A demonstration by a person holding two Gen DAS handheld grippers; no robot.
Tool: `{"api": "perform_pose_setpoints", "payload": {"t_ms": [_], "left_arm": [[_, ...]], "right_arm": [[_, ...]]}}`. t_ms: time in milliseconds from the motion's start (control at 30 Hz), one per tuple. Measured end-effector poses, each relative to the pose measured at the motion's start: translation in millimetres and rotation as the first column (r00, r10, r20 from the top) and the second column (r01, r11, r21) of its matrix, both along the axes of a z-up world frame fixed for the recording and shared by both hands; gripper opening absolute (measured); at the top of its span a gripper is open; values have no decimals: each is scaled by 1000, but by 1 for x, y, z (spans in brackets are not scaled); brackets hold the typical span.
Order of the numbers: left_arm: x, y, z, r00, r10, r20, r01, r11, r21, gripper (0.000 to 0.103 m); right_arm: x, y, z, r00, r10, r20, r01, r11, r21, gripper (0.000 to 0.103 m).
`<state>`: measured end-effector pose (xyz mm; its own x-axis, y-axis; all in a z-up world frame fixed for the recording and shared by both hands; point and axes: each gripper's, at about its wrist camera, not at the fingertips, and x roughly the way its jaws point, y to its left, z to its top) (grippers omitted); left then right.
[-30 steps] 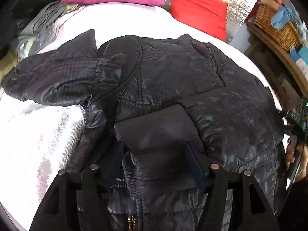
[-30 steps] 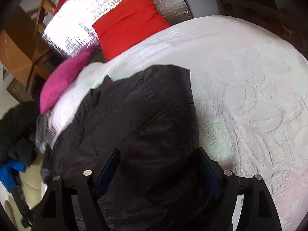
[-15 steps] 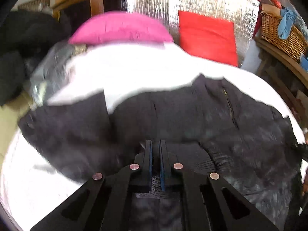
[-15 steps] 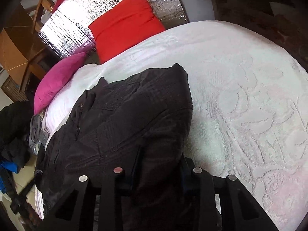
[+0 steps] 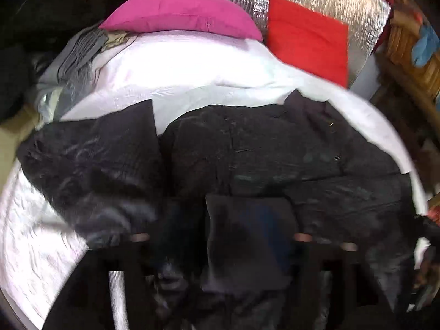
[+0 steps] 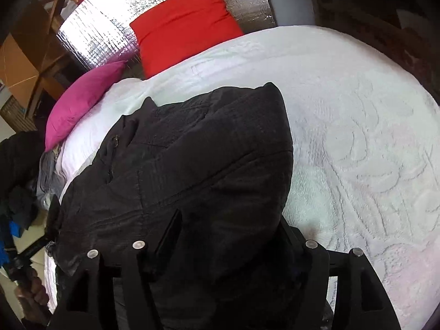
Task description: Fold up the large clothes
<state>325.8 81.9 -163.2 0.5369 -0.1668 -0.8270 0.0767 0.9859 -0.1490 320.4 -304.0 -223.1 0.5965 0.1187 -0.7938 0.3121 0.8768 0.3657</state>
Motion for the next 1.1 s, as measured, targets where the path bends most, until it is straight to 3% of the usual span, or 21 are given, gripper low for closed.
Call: {"api": "perform_pose_setpoints", "payload": {"t_ms": [100,233,500,633,700,933,1100], "left_arm": [[-17,15,-1,999,-5,-34,3,998,-56,75],[-34,27,-23,989,-22,-144,-2,986,-164,75],[-19,12,-37,987,34,-155,-51,993,-104,73],[-32,4,-22,995,20,-97,-20,1000,6,62],[-35,4,-19,996,4,-88,-5,1000,-7,62],[-61,18,-23,979,-84,-187,49,982,-183,62],[-48,25,-41,971,2,-239,-38,989,-145,62]], "right_arm": [[-3,-7,-1,1000,-24,8,24,999,29,69],[-4,-7,-2,999,-39,16,39,998,43,69],[-3,-4,-3,998,-64,24,63,997,44,69],[-2,-1,-5,998,-63,16,63,998,23,69],[-1,-1,-6,998,-64,10,64,998,14,69],[2,-3,-8,998,-63,-3,63,998,9,69],[2,-1,-8,998,-70,-7,70,998,5,69]]}}
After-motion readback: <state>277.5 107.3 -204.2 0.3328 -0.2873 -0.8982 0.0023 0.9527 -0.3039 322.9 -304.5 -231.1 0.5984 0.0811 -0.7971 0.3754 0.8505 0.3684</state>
